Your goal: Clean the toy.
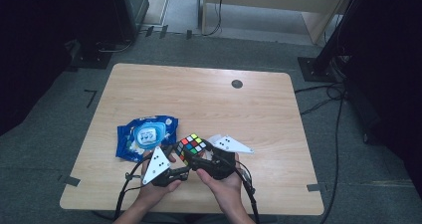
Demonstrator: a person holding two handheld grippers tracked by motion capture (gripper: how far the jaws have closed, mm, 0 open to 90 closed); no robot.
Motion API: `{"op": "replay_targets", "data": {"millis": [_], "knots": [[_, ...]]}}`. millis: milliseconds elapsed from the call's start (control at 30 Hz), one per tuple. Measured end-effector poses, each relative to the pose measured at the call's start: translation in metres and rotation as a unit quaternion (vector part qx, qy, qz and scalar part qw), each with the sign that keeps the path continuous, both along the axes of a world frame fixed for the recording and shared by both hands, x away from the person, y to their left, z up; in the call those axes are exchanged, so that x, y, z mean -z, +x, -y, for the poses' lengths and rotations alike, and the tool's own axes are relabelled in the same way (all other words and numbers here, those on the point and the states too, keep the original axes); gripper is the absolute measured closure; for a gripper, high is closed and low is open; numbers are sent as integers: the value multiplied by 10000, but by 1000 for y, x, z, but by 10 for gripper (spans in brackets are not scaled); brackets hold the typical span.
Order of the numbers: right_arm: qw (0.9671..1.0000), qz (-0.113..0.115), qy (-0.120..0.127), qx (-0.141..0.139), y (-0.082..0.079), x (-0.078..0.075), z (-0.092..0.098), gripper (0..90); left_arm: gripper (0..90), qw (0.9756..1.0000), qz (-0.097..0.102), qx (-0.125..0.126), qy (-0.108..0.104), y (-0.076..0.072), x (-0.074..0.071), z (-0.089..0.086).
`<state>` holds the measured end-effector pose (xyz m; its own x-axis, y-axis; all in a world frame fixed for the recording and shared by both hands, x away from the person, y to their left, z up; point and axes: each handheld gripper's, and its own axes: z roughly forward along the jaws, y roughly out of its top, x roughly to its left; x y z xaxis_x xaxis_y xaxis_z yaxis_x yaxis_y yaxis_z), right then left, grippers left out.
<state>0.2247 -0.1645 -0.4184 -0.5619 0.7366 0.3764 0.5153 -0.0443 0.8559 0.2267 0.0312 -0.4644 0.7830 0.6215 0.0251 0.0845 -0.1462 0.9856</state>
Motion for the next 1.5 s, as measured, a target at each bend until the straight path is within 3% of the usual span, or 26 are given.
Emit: {"op": "replay_targets", "data": {"millis": [167, 333, 533, 667, 767, 933, 1100, 1167, 1267, 1333, 1433, 1500], "knots": [[9986, 249, -459, 29, -6, 1, -8, 347, 312, 9996, 34, -155, 248, -1, -3, 6], [9953, 489, -832, 55, -9, -1, -13, 346, 309, 9992, 45, -186, 360, -2, -3, 7], [9947, 417, -933, 63, -7, 1, -14, 346, 296, 9986, 12, -257, 461, -2, -3, 10], [9935, 463, -1037, 25, -7, 2, -14, 343, 336, 9988, 11, -217, 448, -1, -3, 8], [9938, 510, -983, -25, -6, 1, -13, 335, 342, 9993, -65, -154, 325, 1, -3, 5], [9936, 778, -808, -145, -7, -9, -5, 192, 343, 9994, -236, -207, 155, 7, -1, -4], [9958, 870, -286, 12, -4, -22, 23, 194, 343, 9991, -318, -276, 88, 14, -3, -16], [9957, 866, -282, 144, 0, -23, 37, 215, 343, 9989, -344, -310, 65, 17, -3, -21], [9945, 880, -489, 295, 9, -15, 55, 255, 343, 9987, -413, -299, -3, 21, -4, -27], [9937, 823, -721, 246, 17, -3, 63, 283, 344, 9986, -437, -292, -21, 23, -4, -29], [9902, 524, -1280, 197, 31, 28, 71, 300, 344, 9983, -519, -244, -46, 26, -2, -32], [9873, 403, -1523, 181, 37, 45, 73, 310, 343, 9981, -565, -233, -16, 28, -1, -32]]}}
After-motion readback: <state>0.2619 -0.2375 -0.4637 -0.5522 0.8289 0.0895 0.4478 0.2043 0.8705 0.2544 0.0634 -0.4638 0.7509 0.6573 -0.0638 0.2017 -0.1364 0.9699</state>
